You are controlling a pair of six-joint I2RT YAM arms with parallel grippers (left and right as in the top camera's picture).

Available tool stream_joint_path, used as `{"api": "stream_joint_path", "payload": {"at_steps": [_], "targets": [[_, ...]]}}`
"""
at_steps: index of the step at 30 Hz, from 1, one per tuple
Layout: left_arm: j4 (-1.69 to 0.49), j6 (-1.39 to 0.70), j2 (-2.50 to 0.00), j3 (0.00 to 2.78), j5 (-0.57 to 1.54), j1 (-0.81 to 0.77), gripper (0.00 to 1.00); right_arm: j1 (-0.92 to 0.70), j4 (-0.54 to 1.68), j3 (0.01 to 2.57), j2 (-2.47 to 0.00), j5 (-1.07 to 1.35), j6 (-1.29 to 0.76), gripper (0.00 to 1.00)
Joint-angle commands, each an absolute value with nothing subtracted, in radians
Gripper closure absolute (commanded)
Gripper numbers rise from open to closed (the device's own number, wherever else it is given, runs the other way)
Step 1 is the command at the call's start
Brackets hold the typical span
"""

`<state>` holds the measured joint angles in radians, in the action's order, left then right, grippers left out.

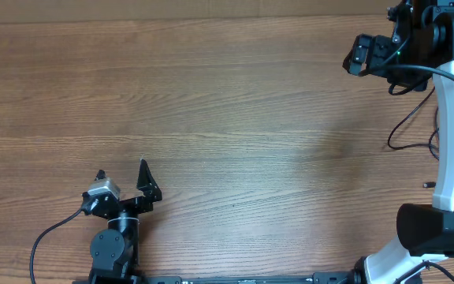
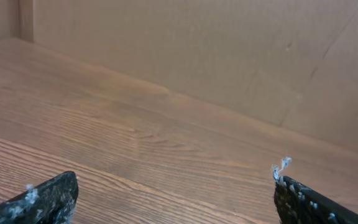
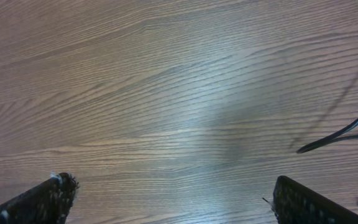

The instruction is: Untangle cables

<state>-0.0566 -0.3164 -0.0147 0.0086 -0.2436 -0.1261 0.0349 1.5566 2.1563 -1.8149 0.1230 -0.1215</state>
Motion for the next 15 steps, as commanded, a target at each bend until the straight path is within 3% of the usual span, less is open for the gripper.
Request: {"api": "stream_joint_path", "payload": {"at_steps": [1, 8, 15], "targets": [[-0.06, -0.228, -0.003, 0.005, -0.236, -0.122, 0.0, 0.031, 1.554, 2.167, -1.795, 0.116, -0.114, 0.0], [-0.07, -0.11, -0.003, 0.006, -0.181, -0.091, 0.0, 0.035, 1.554, 2.167, -1.795, 0.116, -0.114, 0.0], [-0.07, -0.135, -0.003, 0.006, -0.173, -0.059, 0.0, 0.034, 1.554, 2.167, -1.795, 0.116, -0.114, 0.0]]}}
